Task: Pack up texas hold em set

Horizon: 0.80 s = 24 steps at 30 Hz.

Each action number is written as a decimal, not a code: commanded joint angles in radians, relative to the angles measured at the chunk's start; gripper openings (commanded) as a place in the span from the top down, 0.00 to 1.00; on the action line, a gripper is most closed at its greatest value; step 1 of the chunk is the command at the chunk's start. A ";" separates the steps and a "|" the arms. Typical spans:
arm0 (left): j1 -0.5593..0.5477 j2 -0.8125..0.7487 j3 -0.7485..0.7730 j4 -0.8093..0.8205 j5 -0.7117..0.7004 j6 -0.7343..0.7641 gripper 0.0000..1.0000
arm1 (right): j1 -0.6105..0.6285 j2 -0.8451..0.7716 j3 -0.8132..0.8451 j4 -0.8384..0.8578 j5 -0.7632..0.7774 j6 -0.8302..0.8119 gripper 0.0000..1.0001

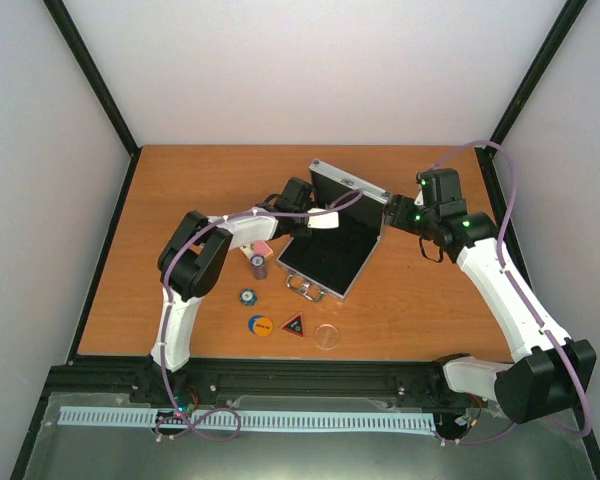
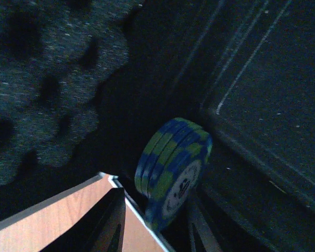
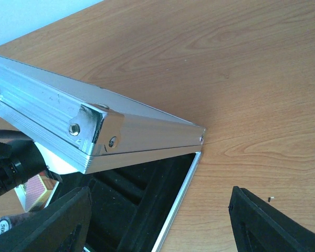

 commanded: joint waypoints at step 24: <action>0.015 -0.069 -0.002 0.066 -0.026 -0.060 0.62 | -0.009 -0.031 -0.021 0.004 -0.021 0.003 0.26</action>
